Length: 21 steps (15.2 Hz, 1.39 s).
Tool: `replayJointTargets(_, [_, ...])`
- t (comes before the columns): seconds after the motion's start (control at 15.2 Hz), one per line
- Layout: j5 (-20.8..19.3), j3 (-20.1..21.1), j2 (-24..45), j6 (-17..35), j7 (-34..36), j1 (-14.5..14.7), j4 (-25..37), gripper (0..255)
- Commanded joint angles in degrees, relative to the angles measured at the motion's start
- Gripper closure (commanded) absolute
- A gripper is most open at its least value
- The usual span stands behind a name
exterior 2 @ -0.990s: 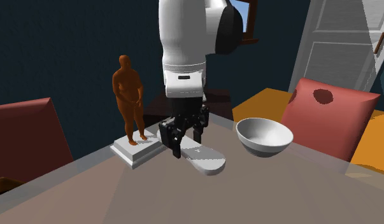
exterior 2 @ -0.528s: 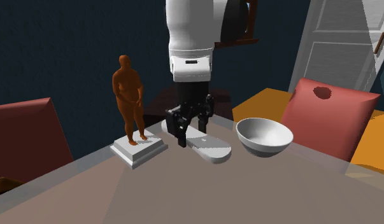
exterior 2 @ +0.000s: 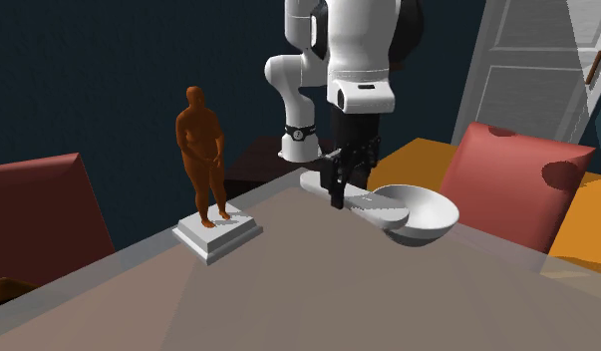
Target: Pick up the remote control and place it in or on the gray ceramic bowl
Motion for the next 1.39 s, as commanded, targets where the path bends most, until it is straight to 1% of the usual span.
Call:
replayJointTargets(0.0, [-0.19,0.66,-1.68,0.83,2.38,1.55,-2.44,255])
replayJointTargets(0.4, [-0.65,3.01,-6.00,2.94,9.61,6.16,-8.76,255])
replayJointTargets(0.79, [-1.09,5.75,-8.72,4.17,17.37,10.89,-12.60,255])
replayJointTargets(0.86, [-1.22,6.44,-9.12,4.34,19.26,12.02,-13.16,255])
replayJointTargets(1.32, [-1.91,6.22,-5.88,9.07,19.65,12.21,-14.69,255])
